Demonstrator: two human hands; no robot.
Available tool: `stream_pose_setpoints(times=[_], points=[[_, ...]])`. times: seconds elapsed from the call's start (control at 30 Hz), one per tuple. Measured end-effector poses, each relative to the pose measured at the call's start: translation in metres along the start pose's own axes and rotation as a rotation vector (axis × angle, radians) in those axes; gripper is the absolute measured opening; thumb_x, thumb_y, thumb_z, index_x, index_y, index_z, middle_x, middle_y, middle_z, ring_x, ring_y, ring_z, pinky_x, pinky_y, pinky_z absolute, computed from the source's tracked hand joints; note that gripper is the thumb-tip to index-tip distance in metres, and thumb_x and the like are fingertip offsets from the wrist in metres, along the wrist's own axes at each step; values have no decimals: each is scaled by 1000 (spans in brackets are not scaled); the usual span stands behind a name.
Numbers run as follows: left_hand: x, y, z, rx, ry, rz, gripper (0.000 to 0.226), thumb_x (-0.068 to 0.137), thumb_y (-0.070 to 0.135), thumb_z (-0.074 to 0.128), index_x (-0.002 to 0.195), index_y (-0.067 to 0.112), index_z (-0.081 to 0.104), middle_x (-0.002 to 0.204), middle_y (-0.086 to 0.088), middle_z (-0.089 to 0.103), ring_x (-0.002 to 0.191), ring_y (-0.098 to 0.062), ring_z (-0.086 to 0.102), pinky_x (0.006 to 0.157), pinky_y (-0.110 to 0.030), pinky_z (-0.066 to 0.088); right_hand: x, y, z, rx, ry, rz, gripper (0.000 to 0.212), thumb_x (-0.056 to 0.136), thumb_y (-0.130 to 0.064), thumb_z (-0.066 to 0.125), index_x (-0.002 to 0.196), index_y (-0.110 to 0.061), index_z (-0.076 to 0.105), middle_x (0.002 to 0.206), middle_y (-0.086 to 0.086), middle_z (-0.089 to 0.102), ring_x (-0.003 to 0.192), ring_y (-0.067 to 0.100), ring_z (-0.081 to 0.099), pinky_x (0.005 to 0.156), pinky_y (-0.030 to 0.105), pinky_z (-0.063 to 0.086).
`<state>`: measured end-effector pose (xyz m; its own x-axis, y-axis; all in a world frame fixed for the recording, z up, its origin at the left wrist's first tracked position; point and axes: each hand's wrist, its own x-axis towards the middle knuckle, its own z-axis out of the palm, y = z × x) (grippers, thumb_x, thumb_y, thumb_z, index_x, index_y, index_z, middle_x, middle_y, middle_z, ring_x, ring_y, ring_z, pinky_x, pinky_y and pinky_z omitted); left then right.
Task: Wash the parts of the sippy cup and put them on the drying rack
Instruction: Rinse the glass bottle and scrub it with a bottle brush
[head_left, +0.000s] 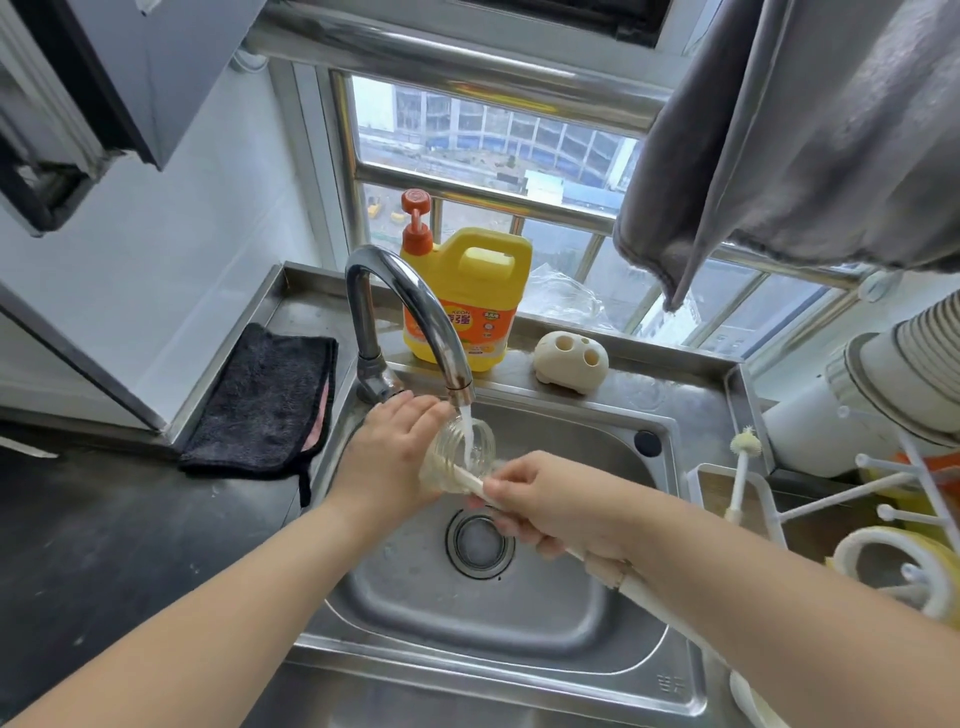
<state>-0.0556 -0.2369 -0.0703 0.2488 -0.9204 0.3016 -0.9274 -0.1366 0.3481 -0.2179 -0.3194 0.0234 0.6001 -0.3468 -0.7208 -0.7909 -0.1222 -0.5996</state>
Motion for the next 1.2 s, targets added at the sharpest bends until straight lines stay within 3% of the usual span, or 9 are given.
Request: stream_pose_setpoints(times=[0.2, 0.37, 0.43, 0.63, 0.7, 0.8, 0.9, 1.03, 1.2], points=[[-5, -2, -2, -78, -167, -86, 84, 52, 21, 88, 129, 11, 57, 127, -7, 58, 122, -33, 50, 99, -43, 42, -20, -6, -16, -1237, 388, -147, 29, 88, -1, 46, 114, -14, 51, 89, 3, 41, 91, 30, 60, 46, 29, 21], [2, -9, -3, 119, -46, 80, 89, 23, 21, 96, 107, 10, 67, 102, -9, 70, 95, -35, 66, 78, -51, 55, -19, 2, 0, -998, 320, -57, 24, 88, -2, 44, 103, -16, 56, 91, 5, 52, 91, 30, 60, 55, 29, 33], [-3, -13, 1, 148, -2, 112, 92, 21, 16, 95, 107, 11, 65, 100, -10, 70, 94, -36, 67, 76, -52, 56, -17, 6, 0, -669, 179, -29, 20, 93, -12, 45, 86, -21, 62, 77, 2, 54, 74, 26, 56, 54, 26, 38], [-5, -16, 1, 161, 63, 20, 105, 21, 29, 96, 115, 16, 50, 104, -10, 67, 103, -27, 47, 81, -52, 54, -20, 22, -3, 465, -125, 58, 30, 103, -24, 38, 110, -10, 63, 56, -3, 41, 42, 6, 27, 37, 15, 22], [-4, -19, 0, 163, 14, 20, 109, 20, 30, 96, 116, 18, 46, 104, -9, 66, 101, -31, 56, 83, -52, 54, -20, 26, 4, 243, -20, 39, 28, 102, -27, 40, 108, -14, 65, 59, -3, 46, 45, 9, 33, 41, 18, 29], [-10, -17, 3, 183, -84, 42, 99, 21, 28, 95, 113, 14, 60, 101, -9, 68, 92, -37, 64, 79, -54, 54, -23, 18, -1, -672, 234, -95, 17, 96, -16, 44, 91, -20, 59, 80, 5, 58, 65, 21, 49, 59, 27, 38], [-6, -12, 4, 163, -117, 45, 95, 27, 29, 95, 115, 11, 64, 106, -9, 67, 97, -37, 63, 85, -56, 51, -27, -1, -7, -1155, 428, -134, 27, 89, -3, 45, 113, -14, 50, 108, 8, 55, 96, 29, 59, 51, 28, 27], [3, -14, -1, 154, -71, 93, 95, 28, 27, 96, 113, 13, 58, 102, -10, 67, 93, -36, 64, 79, -54, 54, -23, 1, 0, -1137, 401, -134, 30, 88, -1, 45, 116, -9, 49, 105, 7, 55, 96, 30, 60, 55, 30, 31], [-9, -12, 5, 186, 39, 206, 93, 32, 26, 93, 112, 14, 48, 101, -12, 67, 102, -31, 51, 83, -50, 52, -7, 14, 3, -534, 106, -68, 21, 97, -21, 46, 90, -22, 66, 74, 1, 57, 71, 24, 57, 56, 27, 43]])
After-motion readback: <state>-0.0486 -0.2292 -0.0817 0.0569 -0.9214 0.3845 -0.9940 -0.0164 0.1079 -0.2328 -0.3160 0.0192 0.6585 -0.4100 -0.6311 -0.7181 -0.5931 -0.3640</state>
